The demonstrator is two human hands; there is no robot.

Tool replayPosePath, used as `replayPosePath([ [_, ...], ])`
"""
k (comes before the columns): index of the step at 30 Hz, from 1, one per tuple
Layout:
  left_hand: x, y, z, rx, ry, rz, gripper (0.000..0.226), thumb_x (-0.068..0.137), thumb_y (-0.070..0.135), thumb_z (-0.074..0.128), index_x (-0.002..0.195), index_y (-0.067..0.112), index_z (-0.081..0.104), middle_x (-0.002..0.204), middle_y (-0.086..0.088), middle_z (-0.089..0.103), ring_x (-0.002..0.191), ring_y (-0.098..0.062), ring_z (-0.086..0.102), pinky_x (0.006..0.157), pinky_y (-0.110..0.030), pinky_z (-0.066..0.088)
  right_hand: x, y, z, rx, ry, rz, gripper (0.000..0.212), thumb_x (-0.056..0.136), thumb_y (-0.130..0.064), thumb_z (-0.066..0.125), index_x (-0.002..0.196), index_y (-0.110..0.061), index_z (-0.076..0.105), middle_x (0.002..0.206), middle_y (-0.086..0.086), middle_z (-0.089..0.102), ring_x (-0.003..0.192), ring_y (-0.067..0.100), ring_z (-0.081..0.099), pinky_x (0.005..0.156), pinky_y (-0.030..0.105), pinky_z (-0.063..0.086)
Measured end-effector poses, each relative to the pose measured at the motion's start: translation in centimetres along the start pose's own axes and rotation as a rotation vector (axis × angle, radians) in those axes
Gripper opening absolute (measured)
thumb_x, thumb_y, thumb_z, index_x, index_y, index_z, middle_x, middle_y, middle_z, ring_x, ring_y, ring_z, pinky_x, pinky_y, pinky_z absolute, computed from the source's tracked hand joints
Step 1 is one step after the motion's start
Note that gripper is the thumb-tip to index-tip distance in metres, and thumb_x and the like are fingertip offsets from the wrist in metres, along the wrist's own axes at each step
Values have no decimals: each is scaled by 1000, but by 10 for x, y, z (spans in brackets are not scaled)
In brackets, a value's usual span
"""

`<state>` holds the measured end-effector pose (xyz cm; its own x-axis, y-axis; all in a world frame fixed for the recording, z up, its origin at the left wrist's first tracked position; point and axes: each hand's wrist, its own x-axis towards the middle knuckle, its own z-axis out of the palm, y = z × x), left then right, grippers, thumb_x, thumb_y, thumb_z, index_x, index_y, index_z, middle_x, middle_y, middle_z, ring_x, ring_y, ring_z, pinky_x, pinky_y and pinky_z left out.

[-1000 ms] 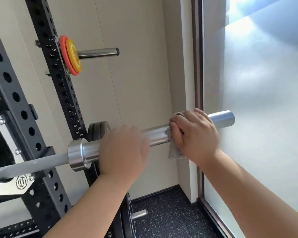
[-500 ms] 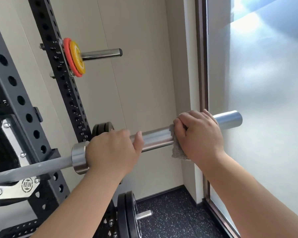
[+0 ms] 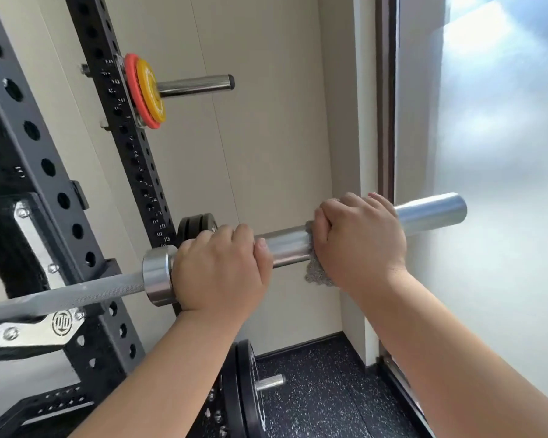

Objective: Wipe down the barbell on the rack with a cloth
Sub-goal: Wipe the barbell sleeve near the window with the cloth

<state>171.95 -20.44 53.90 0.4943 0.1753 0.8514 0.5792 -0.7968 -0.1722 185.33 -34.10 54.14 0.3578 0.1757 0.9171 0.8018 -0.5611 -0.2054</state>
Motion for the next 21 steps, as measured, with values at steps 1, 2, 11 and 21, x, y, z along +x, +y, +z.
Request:
replayPosePath([
  [1, 0, 0, 0, -3, -6, 0, 36, 97, 36, 37, 74, 16, 57, 66, -6, 58, 60, -32, 55, 60, -39, 40, -5, -15, 4, 34, 17, -35, 29, 95, -28, 49, 69, -23, 61, 69, -4, 55, 63, 27, 47, 87, 42, 49],
  [2, 0, 1, 0, -5, -10, 4, 35, 97, 36, 38, 75, 16, 57, 67, -6, 59, 61, -33, 56, 60, -40, 41, -12, -29, 9, 73, 15, -92, 27, 96, -28, 51, 74, -22, 66, 74, -3, 61, 67, 27, 53, 87, 40, 47],
  [11, -1, -11, -23, 6, -225, 120, 45, 102, 39, 27, 94, 17, 65, 80, -1, 66, 70, -27, 62, 64, -39, 48, 8, -4, 1, -18, -118, -70, 35, 94, -36, 45, 63, -22, 58, 58, -6, 49, 55, 27, 48, 69, 37, 47],
  [21, 0, -80, -38, -87, -278, -168, 56, 95, 39, 10, 70, 25, 57, 62, 10, 55, 58, -10, 45, 92, -41, 44, -5, -70, 11, 64, -226, -383, 42, 104, -45, 32, 89, -27, 67, 81, -6, 63, 67, 28, 59, 70, 38, 46],
])
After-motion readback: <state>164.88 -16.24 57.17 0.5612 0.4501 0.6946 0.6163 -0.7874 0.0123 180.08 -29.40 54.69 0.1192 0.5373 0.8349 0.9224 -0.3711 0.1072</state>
